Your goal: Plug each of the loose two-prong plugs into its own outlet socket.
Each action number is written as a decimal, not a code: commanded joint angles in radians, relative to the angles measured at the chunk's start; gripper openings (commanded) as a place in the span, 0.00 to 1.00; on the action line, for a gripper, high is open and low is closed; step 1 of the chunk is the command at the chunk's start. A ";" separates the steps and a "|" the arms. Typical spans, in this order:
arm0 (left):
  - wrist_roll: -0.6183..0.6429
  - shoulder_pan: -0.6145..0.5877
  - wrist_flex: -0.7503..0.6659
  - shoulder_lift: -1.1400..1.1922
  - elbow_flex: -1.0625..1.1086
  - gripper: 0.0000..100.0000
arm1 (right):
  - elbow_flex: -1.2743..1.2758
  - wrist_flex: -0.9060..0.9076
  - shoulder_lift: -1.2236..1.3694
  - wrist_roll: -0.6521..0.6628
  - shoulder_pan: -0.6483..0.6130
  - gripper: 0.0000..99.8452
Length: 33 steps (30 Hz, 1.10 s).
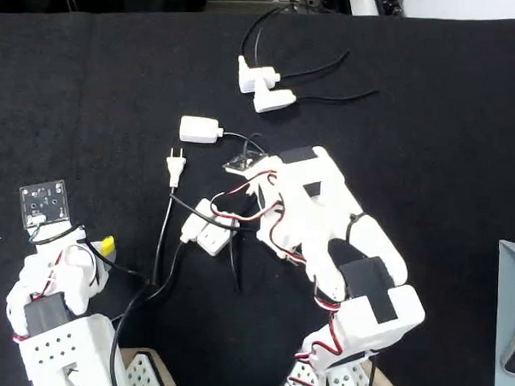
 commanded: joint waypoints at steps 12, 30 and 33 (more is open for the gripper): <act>-0.023 -0.007 -0.017 -0.006 0.002 0.29 | -0.042 -0.023 0.001 0.069 -0.014 0.16; -0.023 -0.007 -0.017 -0.006 0.004 0.29 | 0.022 -0.121 0.010 0.138 -0.009 0.02; -0.023 -0.007 -0.017 -0.006 0.004 0.29 | 0.021 -0.100 0.010 0.130 -0.006 0.04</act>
